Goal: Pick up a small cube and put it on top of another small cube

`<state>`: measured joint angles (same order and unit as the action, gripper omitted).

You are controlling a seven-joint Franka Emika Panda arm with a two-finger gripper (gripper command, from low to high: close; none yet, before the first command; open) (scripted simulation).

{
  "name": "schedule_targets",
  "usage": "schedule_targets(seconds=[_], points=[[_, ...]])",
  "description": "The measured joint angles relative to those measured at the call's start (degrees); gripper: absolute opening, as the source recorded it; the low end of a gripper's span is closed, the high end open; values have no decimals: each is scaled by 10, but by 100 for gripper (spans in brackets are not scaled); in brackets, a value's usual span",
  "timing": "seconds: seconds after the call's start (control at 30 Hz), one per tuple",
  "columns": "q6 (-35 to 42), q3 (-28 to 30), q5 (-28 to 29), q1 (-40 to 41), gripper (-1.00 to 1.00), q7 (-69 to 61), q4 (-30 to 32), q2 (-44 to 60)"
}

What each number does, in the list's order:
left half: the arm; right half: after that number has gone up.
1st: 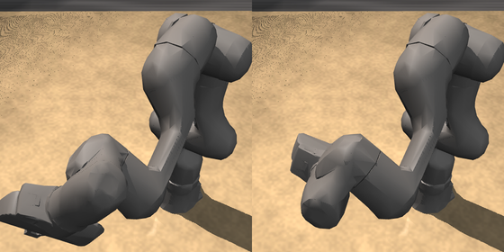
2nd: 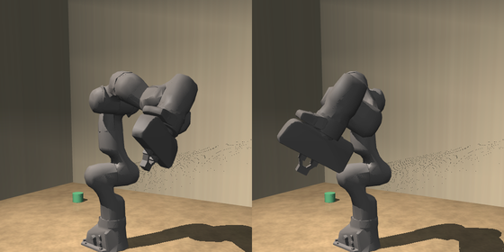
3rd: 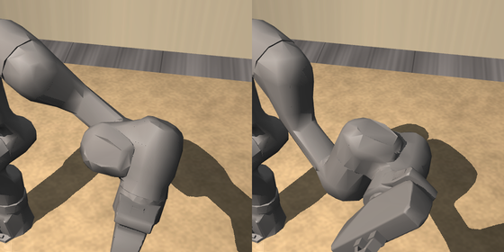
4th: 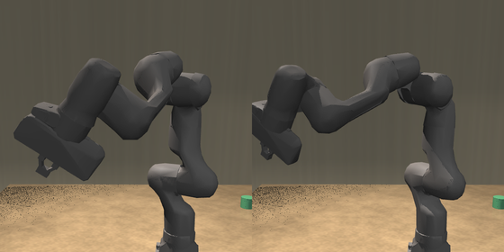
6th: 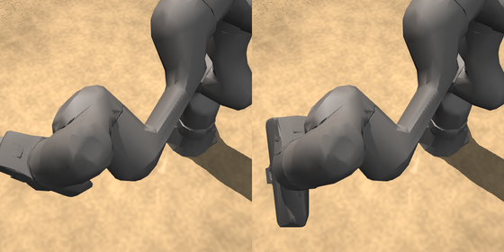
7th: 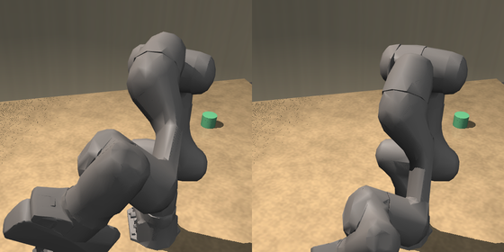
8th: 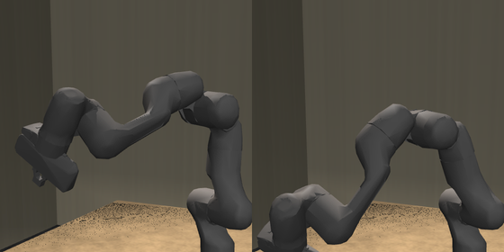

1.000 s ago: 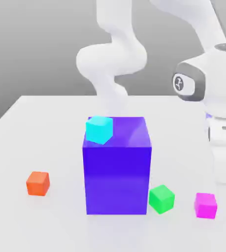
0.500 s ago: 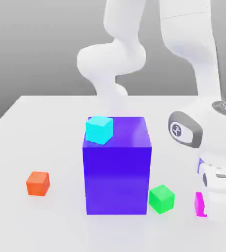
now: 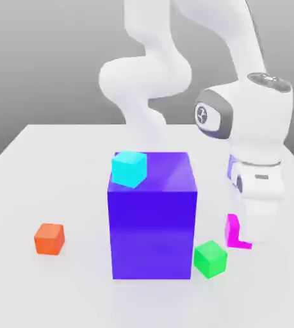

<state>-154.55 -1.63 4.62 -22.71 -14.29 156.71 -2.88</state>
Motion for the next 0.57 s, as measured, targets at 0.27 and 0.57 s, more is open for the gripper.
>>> schedule_targets(seconds=[0.27, 0.57], points=[[-16, 24, -51, -2, -100, -109, 43, -20], [-115, 26, -54, -4, 100, -112, 40, 82]])
